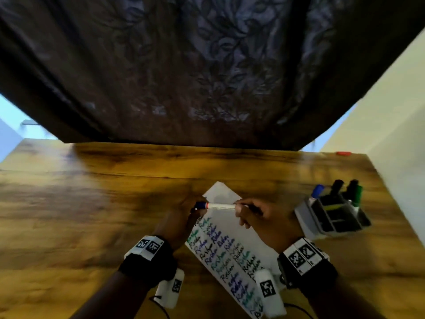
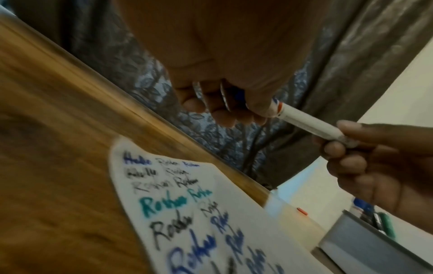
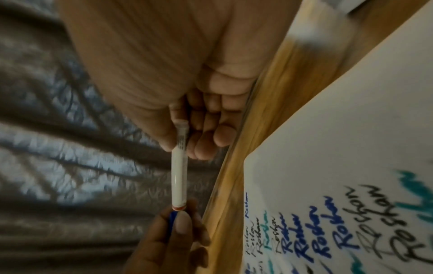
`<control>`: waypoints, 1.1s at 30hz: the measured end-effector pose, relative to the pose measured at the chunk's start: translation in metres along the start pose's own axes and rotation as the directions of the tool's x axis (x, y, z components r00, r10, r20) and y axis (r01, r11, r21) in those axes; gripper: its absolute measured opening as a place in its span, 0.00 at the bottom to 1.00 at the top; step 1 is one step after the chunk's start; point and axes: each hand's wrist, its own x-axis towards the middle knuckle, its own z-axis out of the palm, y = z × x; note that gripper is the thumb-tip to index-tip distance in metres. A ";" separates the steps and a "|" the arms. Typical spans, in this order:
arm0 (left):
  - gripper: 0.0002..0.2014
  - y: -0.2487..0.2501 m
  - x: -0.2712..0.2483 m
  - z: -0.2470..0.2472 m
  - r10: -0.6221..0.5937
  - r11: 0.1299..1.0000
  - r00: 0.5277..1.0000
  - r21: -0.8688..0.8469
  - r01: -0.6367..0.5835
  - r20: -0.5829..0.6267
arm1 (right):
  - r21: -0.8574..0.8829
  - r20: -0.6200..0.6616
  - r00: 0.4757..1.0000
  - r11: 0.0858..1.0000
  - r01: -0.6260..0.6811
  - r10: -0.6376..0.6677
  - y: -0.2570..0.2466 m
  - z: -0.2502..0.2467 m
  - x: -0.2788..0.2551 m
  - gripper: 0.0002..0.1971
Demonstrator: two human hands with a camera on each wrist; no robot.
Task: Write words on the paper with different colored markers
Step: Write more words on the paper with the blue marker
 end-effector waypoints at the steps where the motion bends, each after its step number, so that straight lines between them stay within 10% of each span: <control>1: 0.09 0.011 0.003 0.007 0.021 1.000 0.999 -0.023 -0.020 0.045 | 0.123 -0.056 0.998 0.992 -0.008 0.015 0.000 -0.010 -0.009 0.07; 9: 0.14 0.073 0.013 0.056 0.309 0.951 0.907 -0.107 -0.290 0.287 | 0.360 -0.045 0.998 0.933 -0.023 0.042 0.001 -0.033 -0.048 0.19; 25: 0.11 0.054 0.015 0.015 0.204 0.971 0.890 -0.200 -0.132 0.407 | -0.016 0.133 0.979 0.987 0.158 -0.154 -0.023 -0.026 -0.024 0.25; 29: 0.06 0.048 0.015 0.013 0.204 0.978 0.898 -0.121 -0.170 0.390 | 0.096 0.116 0.984 0.987 0.126 -0.137 -0.020 -0.008 -0.016 0.25; 33: 0.07 -0.017 0.009 -0.021 -0.147 0.989 0.975 0.037 0.143 0.169 | 0.619 -0.121 0.974 0.781 -0.077 0.192 -0.013 -0.031 0.000 0.22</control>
